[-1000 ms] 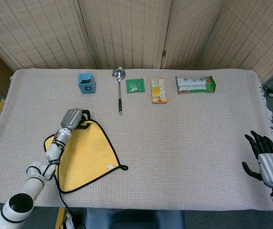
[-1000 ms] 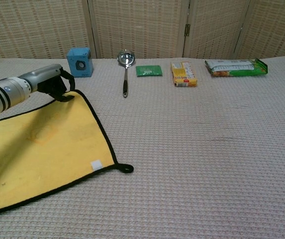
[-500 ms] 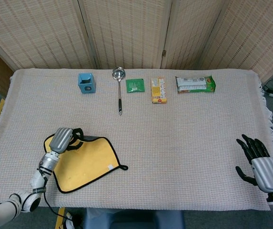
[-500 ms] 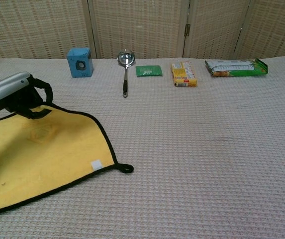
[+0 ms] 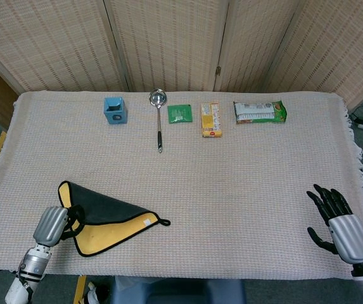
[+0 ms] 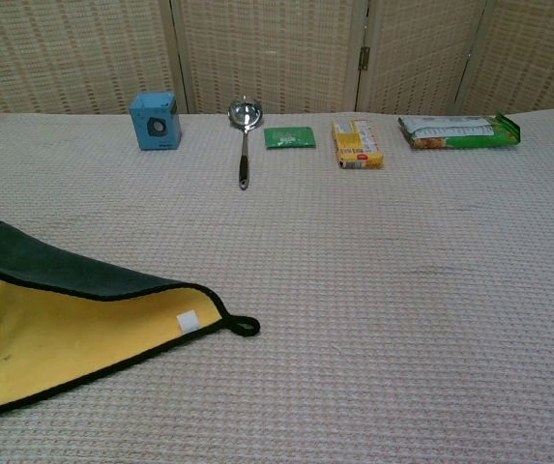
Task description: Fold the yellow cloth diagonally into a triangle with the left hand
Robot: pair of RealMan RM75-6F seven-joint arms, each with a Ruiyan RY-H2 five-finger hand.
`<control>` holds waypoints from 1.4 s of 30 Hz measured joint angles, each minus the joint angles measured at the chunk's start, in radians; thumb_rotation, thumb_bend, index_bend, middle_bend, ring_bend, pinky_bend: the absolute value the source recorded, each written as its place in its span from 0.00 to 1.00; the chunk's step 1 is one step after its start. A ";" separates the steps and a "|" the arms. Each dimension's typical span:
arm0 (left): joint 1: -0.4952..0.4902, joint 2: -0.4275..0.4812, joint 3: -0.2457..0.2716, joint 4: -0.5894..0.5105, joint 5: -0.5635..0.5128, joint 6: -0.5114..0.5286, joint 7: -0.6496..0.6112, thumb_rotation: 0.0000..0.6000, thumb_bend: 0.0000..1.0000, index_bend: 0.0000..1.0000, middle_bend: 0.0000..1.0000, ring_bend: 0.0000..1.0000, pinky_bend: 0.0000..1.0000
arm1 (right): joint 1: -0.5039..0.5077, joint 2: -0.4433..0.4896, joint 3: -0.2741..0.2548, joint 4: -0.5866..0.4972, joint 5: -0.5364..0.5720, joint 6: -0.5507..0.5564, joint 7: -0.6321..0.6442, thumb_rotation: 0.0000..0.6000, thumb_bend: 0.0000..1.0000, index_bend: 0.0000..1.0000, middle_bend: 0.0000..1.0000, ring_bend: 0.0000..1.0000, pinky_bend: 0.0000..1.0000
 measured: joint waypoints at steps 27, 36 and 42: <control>0.105 -0.048 0.053 0.043 0.108 0.031 -0.012 1.00 0.47 0.63 1.00 1.00 1.00 | -0.019 0.001 -0.023 -0.007 -0.044 0.040 -0.005 1.00 0.41 0.00 0.00 0.00 0.00; 0.140 -0.025 0.100 0.048 0.140 0.023 -0.094 1.00 0.47 0.56 1.00 1.00 1.00 | -0.015 -0.008 -0.017 -0.015 -0.030 0.028 -0.021 1.00 0.41 0.00 0.00 0.00 0.00; 0.140 -0.022 0.104 0.067 0.152 -0.001 -0.095 1.00 0.46 0.33 1.00 1.00 1.00 | -0.017 -0.009 -0.019 -0.017 -0.035 0.031 -0.025 1.00 0.41 0.00 0.00 0.00 0.00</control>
